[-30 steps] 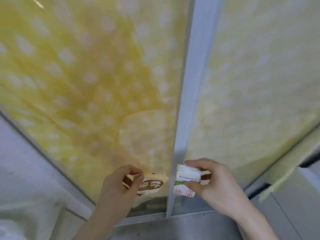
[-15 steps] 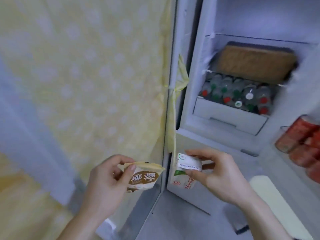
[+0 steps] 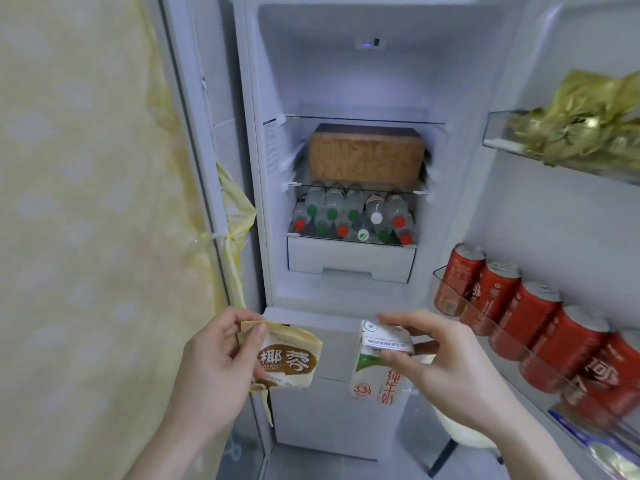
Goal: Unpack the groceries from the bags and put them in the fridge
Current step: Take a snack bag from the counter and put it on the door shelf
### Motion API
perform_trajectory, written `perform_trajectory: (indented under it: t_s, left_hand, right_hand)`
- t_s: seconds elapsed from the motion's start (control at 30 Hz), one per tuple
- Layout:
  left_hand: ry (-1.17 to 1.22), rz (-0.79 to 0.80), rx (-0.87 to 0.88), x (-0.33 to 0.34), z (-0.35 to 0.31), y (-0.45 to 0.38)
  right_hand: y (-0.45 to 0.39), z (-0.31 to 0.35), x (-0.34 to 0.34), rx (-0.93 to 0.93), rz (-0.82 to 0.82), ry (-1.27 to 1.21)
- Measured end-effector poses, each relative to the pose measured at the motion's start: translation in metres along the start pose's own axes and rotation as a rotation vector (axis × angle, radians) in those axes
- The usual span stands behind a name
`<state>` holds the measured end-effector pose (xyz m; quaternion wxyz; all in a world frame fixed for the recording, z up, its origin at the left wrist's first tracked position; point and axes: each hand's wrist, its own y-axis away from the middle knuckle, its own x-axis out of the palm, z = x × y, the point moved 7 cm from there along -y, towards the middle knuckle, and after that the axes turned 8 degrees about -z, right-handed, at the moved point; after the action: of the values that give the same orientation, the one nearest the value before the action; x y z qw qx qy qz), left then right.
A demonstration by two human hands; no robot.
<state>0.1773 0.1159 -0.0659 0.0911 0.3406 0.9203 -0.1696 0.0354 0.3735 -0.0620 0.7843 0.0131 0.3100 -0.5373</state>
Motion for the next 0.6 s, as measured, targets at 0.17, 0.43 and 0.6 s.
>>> perform_trajectory:
  t_s: [0.17,0.43,0.6]
  left_hand:
    - [0.021,-0.007,0.027,0.02,-0.007,-0.04]
    - [0.073,0.007,0.033,0.07,-0.01,-0.096]
    - [0.105,0.128,0.077,0.119,-0.023,-0.134]
  right_hand:
    - [-0.042,-0.014,0.007,-0.019,-0.004,-0.003]
    - [-0.098,-0.039,-0.005,-0.009,-0.024,-0.005]
    - [-0.103,-0.048,-0.028,0.05,-0.113,-0.011]
